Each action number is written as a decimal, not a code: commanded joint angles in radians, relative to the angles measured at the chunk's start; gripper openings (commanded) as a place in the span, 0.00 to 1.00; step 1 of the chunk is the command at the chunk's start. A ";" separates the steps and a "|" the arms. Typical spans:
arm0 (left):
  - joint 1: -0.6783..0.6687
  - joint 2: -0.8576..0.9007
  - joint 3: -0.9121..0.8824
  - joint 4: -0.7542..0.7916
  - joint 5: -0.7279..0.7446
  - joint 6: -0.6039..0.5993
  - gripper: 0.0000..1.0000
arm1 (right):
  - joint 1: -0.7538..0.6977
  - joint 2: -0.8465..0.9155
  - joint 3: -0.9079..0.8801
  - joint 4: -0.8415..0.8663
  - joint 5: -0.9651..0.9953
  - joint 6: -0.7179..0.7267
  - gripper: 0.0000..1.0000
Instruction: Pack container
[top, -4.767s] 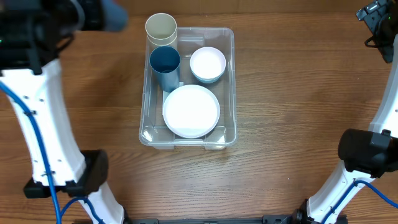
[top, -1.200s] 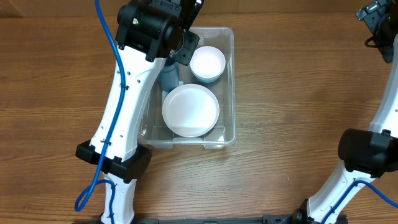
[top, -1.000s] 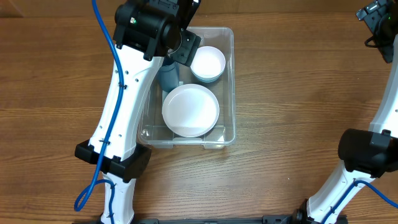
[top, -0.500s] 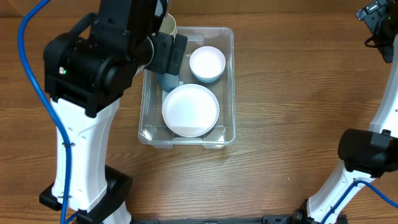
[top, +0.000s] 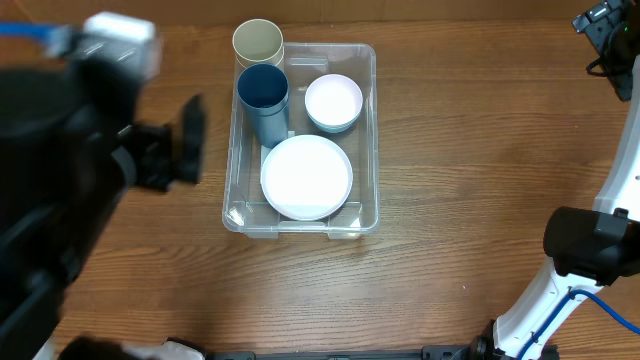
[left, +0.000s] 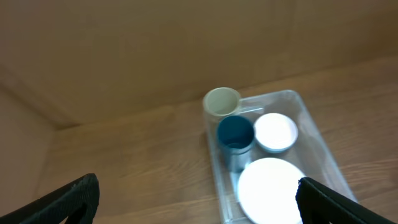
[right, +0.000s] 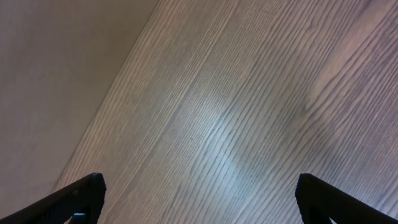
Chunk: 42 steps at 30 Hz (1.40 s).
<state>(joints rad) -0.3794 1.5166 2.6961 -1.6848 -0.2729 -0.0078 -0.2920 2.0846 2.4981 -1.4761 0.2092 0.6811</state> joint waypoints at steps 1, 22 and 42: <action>0.135 -0.141 -0.210 0.063 0.071 0.031 1.00 | 0.004 -0.012 0.008 0.004 0.007 0.008 1.00; 0.349 -1.212 -2.067 1.430 0.345 0.143 1.00 | 0.004 -0.012 0.008 0.004 0.007 0.008 1.00; 0.466 -1.513 -2.600 1.607 0.588 0.323 1.00 | 0.004 -0.012 0.008 0.004 0.007 0.008 1.00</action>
<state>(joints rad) 0.0669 0.0177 0.1387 -0.0807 0.1970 0.1894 -0.2920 2.0846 2.4981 -1.4773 0.2092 0.6811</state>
